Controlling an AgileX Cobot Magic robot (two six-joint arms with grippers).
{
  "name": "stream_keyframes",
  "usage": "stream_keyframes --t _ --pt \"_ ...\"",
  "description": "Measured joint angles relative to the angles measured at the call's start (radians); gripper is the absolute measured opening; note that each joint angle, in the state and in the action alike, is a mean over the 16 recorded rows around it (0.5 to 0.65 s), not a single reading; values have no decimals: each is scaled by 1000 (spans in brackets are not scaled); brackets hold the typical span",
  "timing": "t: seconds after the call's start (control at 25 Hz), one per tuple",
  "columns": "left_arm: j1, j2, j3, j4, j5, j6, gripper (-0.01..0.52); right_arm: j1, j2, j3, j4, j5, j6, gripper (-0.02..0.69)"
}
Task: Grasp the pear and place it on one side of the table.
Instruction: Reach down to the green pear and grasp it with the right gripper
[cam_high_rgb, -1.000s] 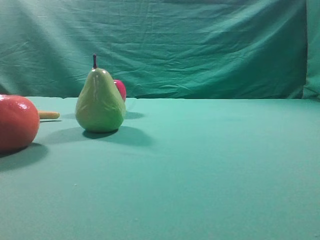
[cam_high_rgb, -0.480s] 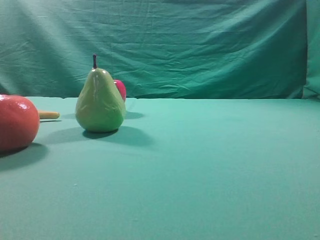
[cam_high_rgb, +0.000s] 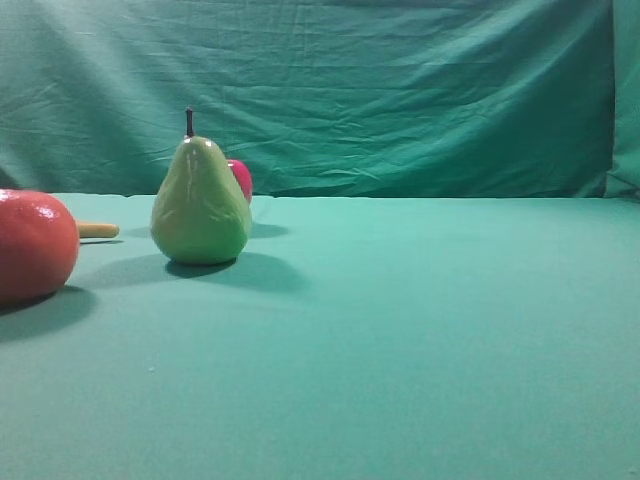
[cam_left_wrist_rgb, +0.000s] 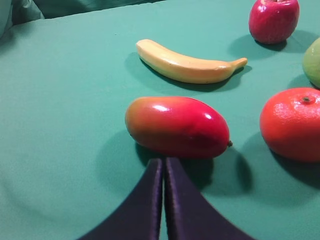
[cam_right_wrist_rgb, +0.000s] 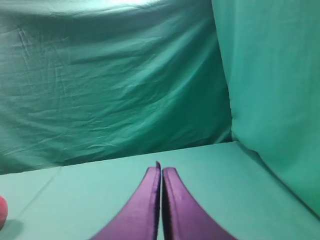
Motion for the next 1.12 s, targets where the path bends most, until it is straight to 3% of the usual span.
stream_keyframes --t 0.2,0.52,1.12 --pt "0 0 0 0 0 0 0 2 107 -74 20 -43 25 0" --pt "0 0 0 0 0 0 0 86 439 -265 22 30 29 0" --pt "0 0 0 0 0 0 0 536 1201 -620 6 -19 -35 0"
